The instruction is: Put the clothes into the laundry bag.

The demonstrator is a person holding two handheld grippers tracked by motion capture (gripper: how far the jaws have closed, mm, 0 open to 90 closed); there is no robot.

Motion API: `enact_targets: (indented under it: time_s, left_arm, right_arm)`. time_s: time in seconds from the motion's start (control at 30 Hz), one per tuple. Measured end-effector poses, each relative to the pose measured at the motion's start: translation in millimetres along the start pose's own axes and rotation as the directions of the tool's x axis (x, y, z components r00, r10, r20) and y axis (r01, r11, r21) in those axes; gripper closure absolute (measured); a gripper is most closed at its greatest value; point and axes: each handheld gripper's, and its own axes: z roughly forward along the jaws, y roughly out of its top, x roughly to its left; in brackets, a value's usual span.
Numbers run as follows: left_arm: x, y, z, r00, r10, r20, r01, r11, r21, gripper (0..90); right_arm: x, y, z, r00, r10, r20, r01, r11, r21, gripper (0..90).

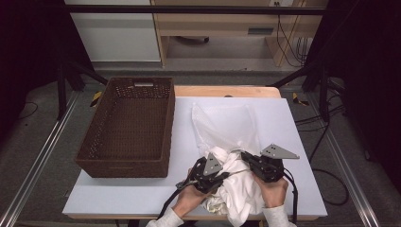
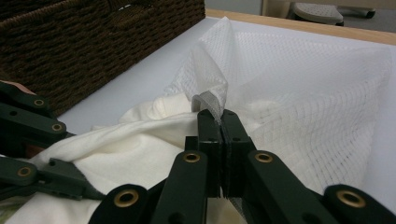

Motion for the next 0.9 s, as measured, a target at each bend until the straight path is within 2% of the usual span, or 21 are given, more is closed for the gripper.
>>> enact_targets:
  time_s: [0.07, 0.2, 0.3, 0.37, 0.43, 0.5, 0.53, 0.6, 0.67, 0.8, 0.9]
  left_arm:
    - [-5.1, 7.3, 3.6, 0.9998, 0.018, -0.005, -0.018, 0.9998, 0.002, 79.1]
    - [-13.7, 19.9, 18.0, 0.9981, 0.052, -0.035, -0.049, 0.9966, 0.065, 78.3]
    - [-13.7, 21.8, 35.7, 0.9931, 0.083, -0.082, -0.072, 0.989, 0.129, 75.7]
    - [-7.9, 20.6, 40.2, 0.996, 0.057, -0.069, -0.047, 0.9897, 0.135, 72.8]
    - [-5.6, 18.8, 38.2, 0.9964, 0.042, -0.074, -0.032, 0.992, 0.122, 68.5]
    - [-5.6, 16.1, 32.1, 0.9945, 0.042, -0.096, -0.033, 0.9947, 0.097, 58.5]
    - [-4.8, 15.7, 28.6, 0.9942, 0.044, -0.098, -0.035, 0.9951, 0.092, 50.2]
    - [0.0, 16.1, 14.3, 0.9946, 0.039, -0.096, -0.031, 0.9961, 0.082, 34.9]
    - [5.7, 17.3, -1.8, 0.9956, 0.037, -0.086, -0.03, 0.9961, 0.083, 26.0]
    - [13.6, 19.2, -29.9, 0.996, 0.039, -0.081, -0.033, 0.9969, 0.071, 20.7]
    - [15.7, 19.0, -43.0, 0.9988, 0.027, -0.04, -0.024, 0.9966, 0.079, 19.0]
  right_arm:
    - [-0.6, 0.2, -0.5, 1.0, 0.0, 0.001, 0.0, 1.0, -0.005, 89.1]
    - [-2.0, 0.9, -3.1, 1.0, 0.005, 0.007, -0.005, 0.9998, -0.018, 89.0]
    - [-1.4, 1.8, -5.5, 0.9999, 0.011, -0.006, -0.011, 0.9996, -0.025, 89.1]
    - [1.2, 2.5, -6.4, 0.9999, 0.0, -0.013, -0.001, 0.9997, -0.024, 89.1]
    - [2.8, 1.9, -5.7, 0.9998, 0.0, -0.019, -0.001, 0.9998, -0.019, 89.1]
    - [2.6, 1.0, -5.0, 0.9998, -0.002, -0.02, 0.002, 0.9998, -0.018, 89.1]
    - [2.2, 0.6, -5.2, 0.9998, -0.004, -0.018, 0.004, 0.9998, -0.017, 89.1]
    - [1.6, 0.2, -5.8, 0.9998, -0.001, -0.017, 0.001, 0.9999, -0.016, 89.1]
    - [0.5, -0.3, -6.1, 0.9999, -0.004, -0.015, 0.003, 0.9999, -0.012, 89.1]
    - [0.8, -0.3, -4.9, 0.9999, -0.008, -0.009, 0.008, 0.9999, -0.007, 89.1]
    - [1.4, 0.0, -4.2, 0.9999, -0.014, -0.002, 0.014, 0.9999, -0.003, 89.1]
